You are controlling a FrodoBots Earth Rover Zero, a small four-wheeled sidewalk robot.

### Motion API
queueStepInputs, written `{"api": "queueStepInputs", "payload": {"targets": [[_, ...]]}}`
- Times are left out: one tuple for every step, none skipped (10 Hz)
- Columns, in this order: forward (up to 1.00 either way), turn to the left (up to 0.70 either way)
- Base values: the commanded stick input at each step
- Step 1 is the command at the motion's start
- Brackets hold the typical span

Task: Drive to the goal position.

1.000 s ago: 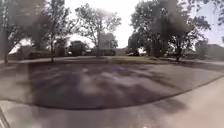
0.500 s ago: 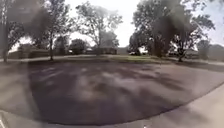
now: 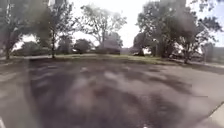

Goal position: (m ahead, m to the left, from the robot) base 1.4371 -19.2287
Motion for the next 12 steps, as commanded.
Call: {"api": "queueStepInputs", "payload": {"targets": [[0.7,0.0],[0.7,0.0],[0.7,0.0],[0.7,0.0],[0.7,-0.15],[0.7,-0.35],[0.7,-0.35],[0.7,-0.35],[0.7,-0.35],[0.7,-0.35],[0.7,-0.35],[0.7,-0.35]]}}
